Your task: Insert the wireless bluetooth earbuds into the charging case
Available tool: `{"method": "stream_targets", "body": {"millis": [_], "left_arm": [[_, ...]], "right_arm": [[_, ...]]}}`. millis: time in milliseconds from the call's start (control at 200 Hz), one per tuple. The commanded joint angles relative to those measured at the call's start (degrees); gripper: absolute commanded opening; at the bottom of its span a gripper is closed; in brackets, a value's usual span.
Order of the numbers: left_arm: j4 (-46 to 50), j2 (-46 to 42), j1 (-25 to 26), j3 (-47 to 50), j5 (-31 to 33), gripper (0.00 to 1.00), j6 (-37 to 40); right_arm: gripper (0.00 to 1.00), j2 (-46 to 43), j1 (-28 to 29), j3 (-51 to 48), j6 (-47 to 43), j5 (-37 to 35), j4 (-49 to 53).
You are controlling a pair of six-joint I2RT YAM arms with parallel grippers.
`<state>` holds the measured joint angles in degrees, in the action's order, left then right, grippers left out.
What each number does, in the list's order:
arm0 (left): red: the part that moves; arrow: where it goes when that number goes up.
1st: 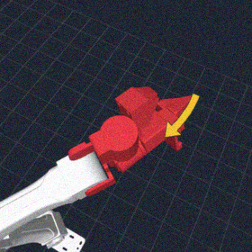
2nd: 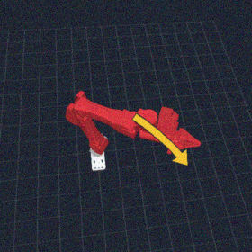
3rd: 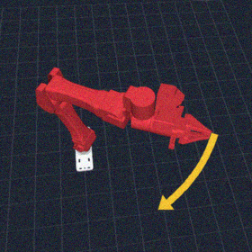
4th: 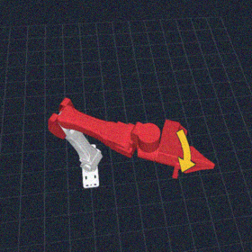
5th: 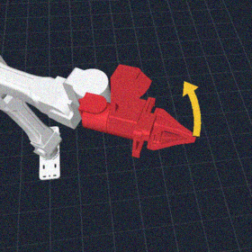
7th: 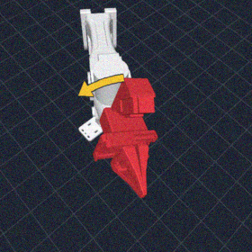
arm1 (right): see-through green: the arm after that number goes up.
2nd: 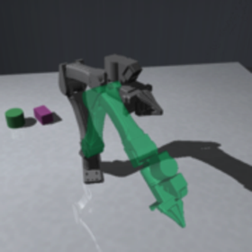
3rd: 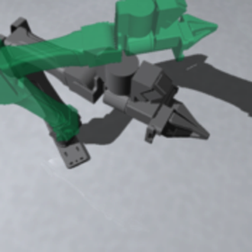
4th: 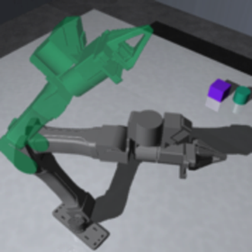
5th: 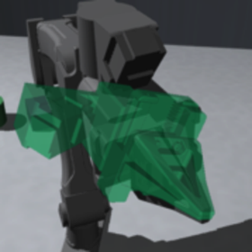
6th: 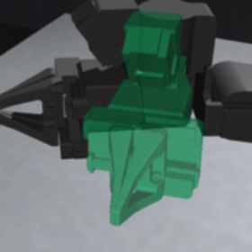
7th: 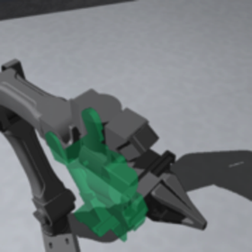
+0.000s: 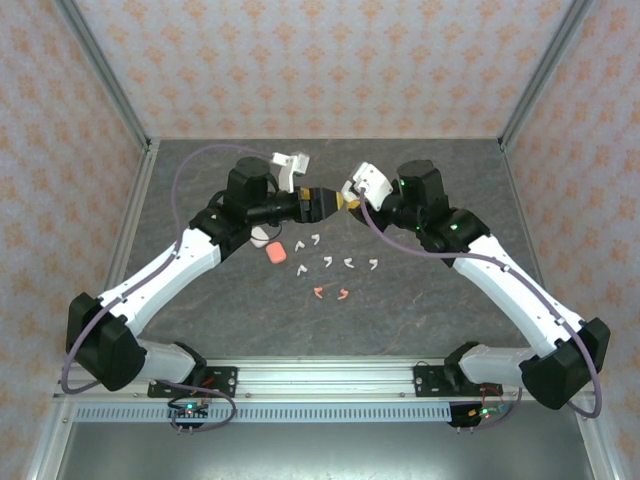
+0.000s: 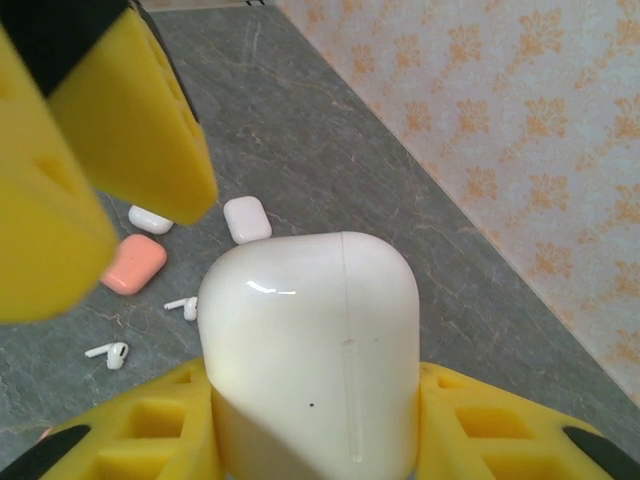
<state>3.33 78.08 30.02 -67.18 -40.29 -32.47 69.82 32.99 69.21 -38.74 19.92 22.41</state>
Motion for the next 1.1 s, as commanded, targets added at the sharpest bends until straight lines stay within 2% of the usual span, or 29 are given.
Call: {"method": "stream_targets", "body": {"millis": [0,255,746,791,1001,1096], "left_arm": [[-1.7,0.7,0.9,-2.9,-1.6,0.74,0.8],[-2.3,3.8,2.4,-5.0,-2.1,0.62,0.1],[-0.1,5.8,3.4,-6.7,-3.9,0.21,1.5],[0.3,5.5,3.4,-6.6,-3.2,0.20,3.5],[-0.8,2.8,3.4,-3.9,2.5,0.10,6.1],[-3.8,1.7,3.4,-1.9,4.7,0.04,8.1]], "right_arm": [[0.40,-1.5,0.6,-0.7,-0.8,1.8,-1.2],[0.40,-1.5,1.0,-0.7,-1.2,1.8,-1.3],[0.42,-0.3,1.2,0.6,-0.5,1.1,0.7],[0.45,0.2,1.1,1.5,-0.1,1.0,2.2],[0.79,-0.4,0.4,2.4,3.8,2.6,7.4],[0.89,-1.6,-2.1,1.3,7.6,7.4,8.5]]}}
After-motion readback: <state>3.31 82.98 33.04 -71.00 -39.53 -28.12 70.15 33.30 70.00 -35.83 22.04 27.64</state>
